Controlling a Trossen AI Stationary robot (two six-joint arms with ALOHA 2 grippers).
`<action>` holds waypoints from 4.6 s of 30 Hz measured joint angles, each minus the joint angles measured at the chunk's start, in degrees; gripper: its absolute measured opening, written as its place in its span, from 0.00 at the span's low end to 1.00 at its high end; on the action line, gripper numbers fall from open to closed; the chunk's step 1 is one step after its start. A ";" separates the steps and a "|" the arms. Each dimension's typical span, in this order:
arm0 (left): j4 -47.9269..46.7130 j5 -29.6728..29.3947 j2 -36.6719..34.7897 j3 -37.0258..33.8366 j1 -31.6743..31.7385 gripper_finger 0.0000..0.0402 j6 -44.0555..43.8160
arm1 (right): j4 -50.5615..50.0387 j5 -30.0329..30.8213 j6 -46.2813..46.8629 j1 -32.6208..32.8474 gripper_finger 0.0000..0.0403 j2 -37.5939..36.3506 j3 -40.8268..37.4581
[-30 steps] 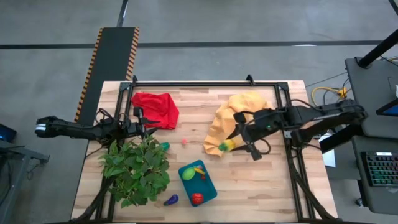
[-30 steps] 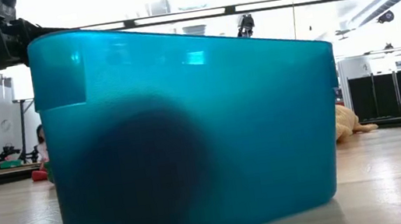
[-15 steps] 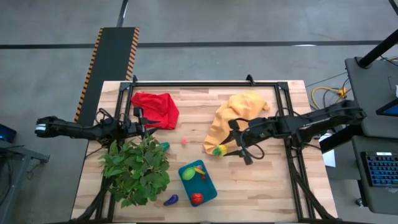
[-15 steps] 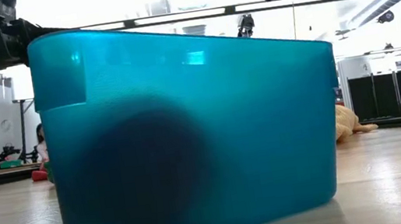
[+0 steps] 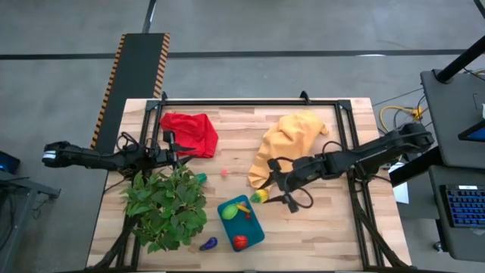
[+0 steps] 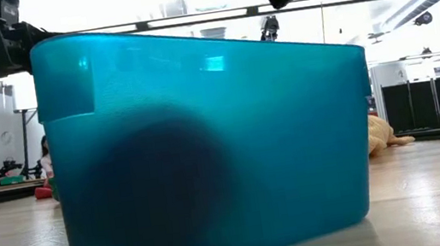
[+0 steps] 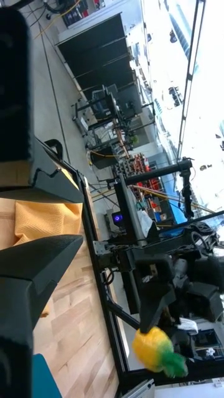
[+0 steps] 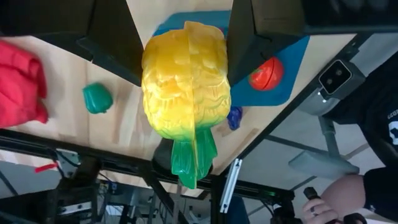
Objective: Pick and placing Produce into tupperware
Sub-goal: Put the pineapple into the bin, then put the bell pepper into the bin
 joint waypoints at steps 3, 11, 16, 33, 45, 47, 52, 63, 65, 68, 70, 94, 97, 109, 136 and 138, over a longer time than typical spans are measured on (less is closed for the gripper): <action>0.02 0.00 0.00 0.00 0.00 0.19 0.00 | 2.04 0.00 1.02 0.22 0.48 2.23 0.00; 0.02 -0.02 0.00 0.00 0.00 0.19 0.00 | 7.24 -0.04 5.03 0.22 0.48 8.92 0.02; 0.02 0.00 0.00 0.00 0.00 0.19 0.00 | 10.89 -0.05 5.80 0.29 0.48 13.52 0.20; 0.75 -0.02 -0.01 0.09 0.00 0.19 1.75 | 9.33 -0.63 5.73 3.21 0.48 21.88 9.74; 1.01 0.00 -0.39 0.09 0.00 0.19 1.97 | 8.62 -0.46 10.39 4.38 0.48 29.92 15.22; 1.11 -0.01 -0.39 0.09 0.00 0.19 1.97 | 8.04 -0.46 11.41 4.69 0.48 30.45 15.54; 1.37 0.00 -0.26 0.11 0.00 0.19 1.99 | 4.46 -0.27 13.29 5.32 0.48 31.99 18.12; 1.51 0.02 -0.11 0.11 0.00 0.19 2.01 | -7.49 1.65 13.72 6.35 0.48 33.63 23.90; 1.52 0.02 -0.11 0.11 0.00 0.19 2.00 | -8.36 2.12 13.03 6.70 0.48 33.63 24.53; 1.53 0.02 -0.11 0.09 -0.02 0.19 2.01 | -9.87 2.78 12.79 7.32 0.48 33.67 25.35; 1.53 0.02 -0.20 0.09 0.00 0.19 2.01 | -11.29 3.04 13.00 7.65 0.48 33.75 25.40; 1.57 0.00 -0.17 0.04 0.00 0.19 3.30 | -12.04 6.19 13.36 8.28 0.48 33.83 25.24; 1.56 0.00 -0.17 0.04 -0.01 0.19 3.28 | -12.02 6.16 14.10 8.30 0.48 33.83 25.22; 1.55 0.00 -0.17 0.02 0.00 0.19 3.26 | -11.44 6.10 14.77 8.28 0.48 33.83 25.20; 1.54 0.01 -0.17 0.00 -0.01 0.19 3.26 | -10.57 6.10 14.72 8.28 0.65 33.81 25.29; 1.55 0.01 -0.16 0.00 -0.01 0.19 3.26 | -11.32 6.08 14.40 8.28 0.64 33.60 25.89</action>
